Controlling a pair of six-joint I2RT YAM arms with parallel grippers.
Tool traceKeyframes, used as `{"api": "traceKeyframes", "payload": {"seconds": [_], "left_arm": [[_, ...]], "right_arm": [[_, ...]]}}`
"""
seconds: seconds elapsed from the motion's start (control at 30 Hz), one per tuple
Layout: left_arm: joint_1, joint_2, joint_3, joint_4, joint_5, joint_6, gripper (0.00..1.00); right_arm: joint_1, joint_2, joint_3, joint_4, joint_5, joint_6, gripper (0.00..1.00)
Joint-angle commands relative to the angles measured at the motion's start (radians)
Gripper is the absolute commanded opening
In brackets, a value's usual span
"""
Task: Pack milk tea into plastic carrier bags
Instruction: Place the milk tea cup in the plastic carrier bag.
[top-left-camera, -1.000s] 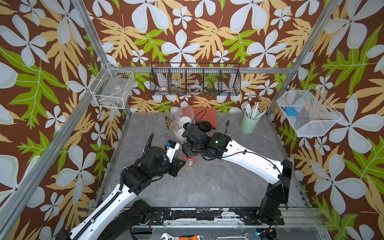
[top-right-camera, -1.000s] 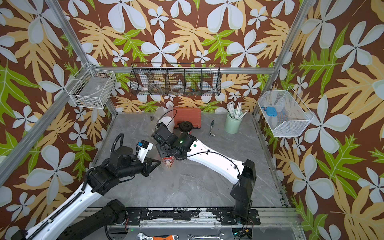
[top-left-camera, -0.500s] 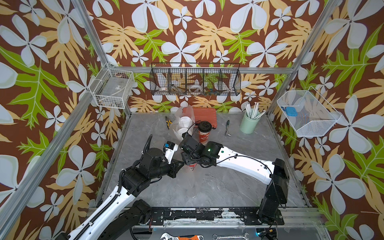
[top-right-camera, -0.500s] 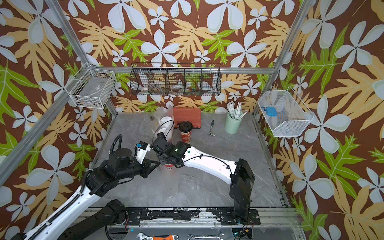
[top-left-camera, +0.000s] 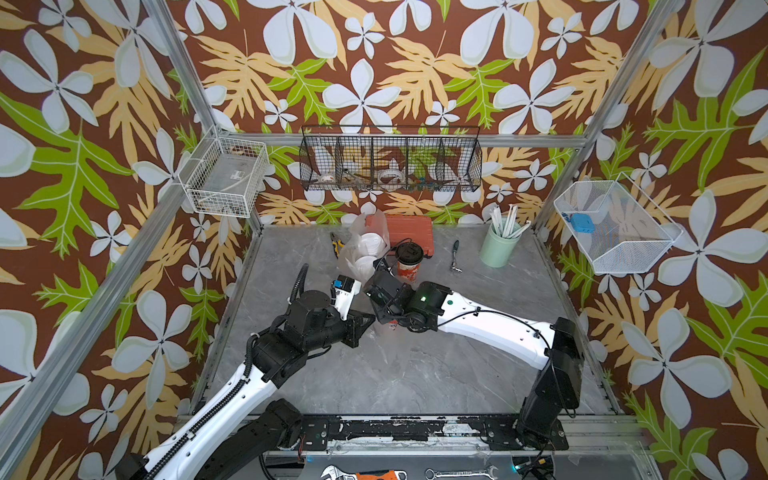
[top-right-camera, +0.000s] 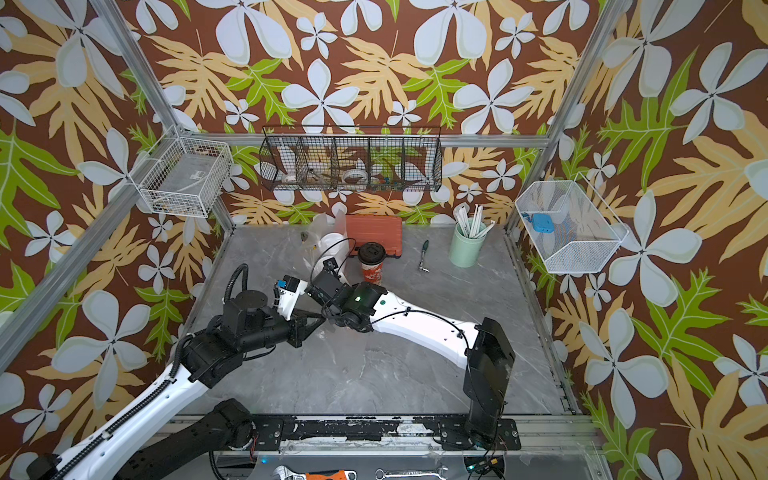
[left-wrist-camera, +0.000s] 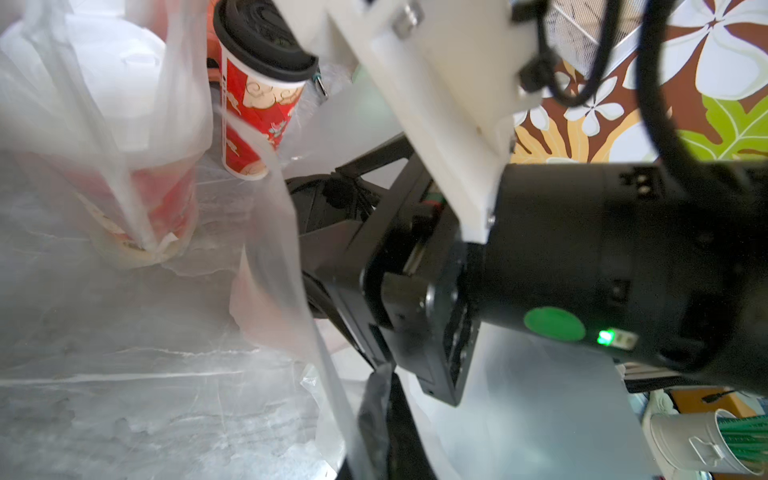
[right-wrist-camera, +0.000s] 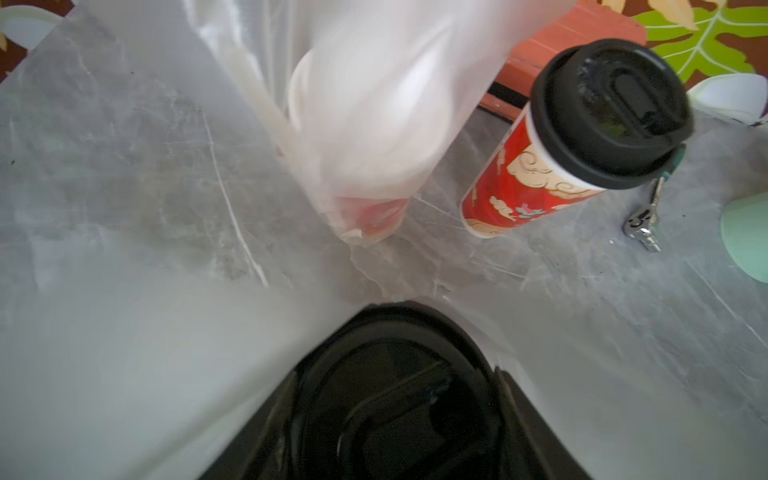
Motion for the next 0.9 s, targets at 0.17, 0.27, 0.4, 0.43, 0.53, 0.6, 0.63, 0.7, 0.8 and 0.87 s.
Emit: {"api": "traceKeyframes", "payload": {"seconds": [0.17,0.27,0.4,0.43,0.53,0.6,0.63,0.7,0.8,0.87], "left_arm": [[-0.001,0.061,0.023,0.072,-0.001,0.004,0.0],[-0.001,0.071,0.007,0.073,0.01,-0.012,0.0],[-0.001,0.077,0.015,0.057,0.02,-0.037,0.0],[-0.001,0.073,0.017,0.059,0.028,-0.044,0.0],[-0.001,0.066,0.028,0.043,0.034,-0.05,0.0],[-0.001,0.065,0.034,0.024,0.028,-0.049,0.0],[-0.001,0.068,0.035,0.014,0.022,-0.049,0.0],[-0.001,0.073,0.034,0.001,0.02,-0.05,0.0],[-0.001,0.076,0.026,-0.004,0.019,-0.059,0.0],[-0.001,0.072,0.023,-0.003,0.019,-0.061,0.0]], "right_arm": [[-0.034,-0.017,-0.065,0.043,-0.037,-0.007,0.43],[-0.034,-0.02,-0.073,0.05,-0.056,-0.005,0.49],[-0.034,-0.025,-0.029,0.025,-0.067,-0.008,0.57],[-0.034,-0.027,-0.016,0.018,-0.075,-0.009,0.6],[-0.034,-0.039,0.008,0.004,-0.087,-0.011,0.67],[-0.035,-0.048,0.017,-0.002,-0.093,-0.011,0.69],[-0.034,-0.054,0.018,0.0,-0.1,-0.011,0.71],[-0.034,-0.058,0.022,-0.002,-0.107,-0.012,0.72],[-0.036,-0.056,0.019,-0.004,-0.117,-0.013,0.73],[-0.037,-0.054,0.005,0.002,-0.123,-0.014,0.71]]}}
